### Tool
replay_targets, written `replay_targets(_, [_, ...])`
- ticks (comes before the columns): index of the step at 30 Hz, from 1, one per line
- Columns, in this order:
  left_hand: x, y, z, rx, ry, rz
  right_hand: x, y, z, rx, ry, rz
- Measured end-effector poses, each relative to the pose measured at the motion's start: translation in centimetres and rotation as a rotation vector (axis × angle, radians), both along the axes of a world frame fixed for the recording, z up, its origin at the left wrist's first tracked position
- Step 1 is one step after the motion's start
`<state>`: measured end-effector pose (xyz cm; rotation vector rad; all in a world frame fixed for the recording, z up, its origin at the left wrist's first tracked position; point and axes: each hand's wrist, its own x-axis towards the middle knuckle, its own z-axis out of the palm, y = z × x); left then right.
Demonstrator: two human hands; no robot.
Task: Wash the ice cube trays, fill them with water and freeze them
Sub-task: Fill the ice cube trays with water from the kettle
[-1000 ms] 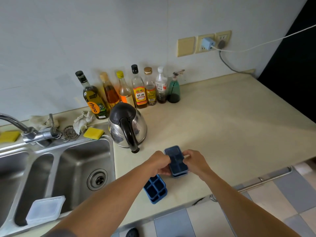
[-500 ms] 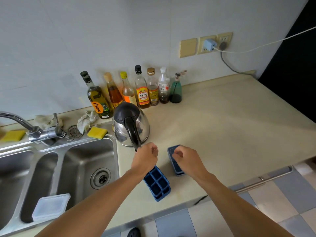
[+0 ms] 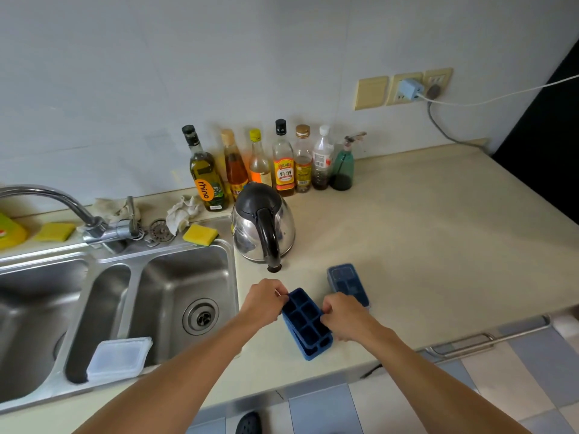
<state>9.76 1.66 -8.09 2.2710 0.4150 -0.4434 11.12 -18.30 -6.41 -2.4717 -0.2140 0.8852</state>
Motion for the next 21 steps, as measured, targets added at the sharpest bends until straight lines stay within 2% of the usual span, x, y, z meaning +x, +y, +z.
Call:
replay_targets(5, [-0.2,2.5,0.6,-0.067,-0.02,0.091,0.7,1.6,1.1,0.09,-0.041,-0.068])
replay_targets(10, [-1.4,8.7,0.0,-0.089,0.0,0.235,0.7,7.3,1.4,0.275,-0.009,-0.198])
replay_targets(15, [-2.6,17.5,-1.5,-0.184,0.119,0.338,0.5,15.5,0.5,0.448,0.062,-0.279])
replay_targets(21, [-2.4,26.2,-3.1,-0.226,0.237,0.342,1.0,24.7,-3.3,0.492,0.147,-0.315])
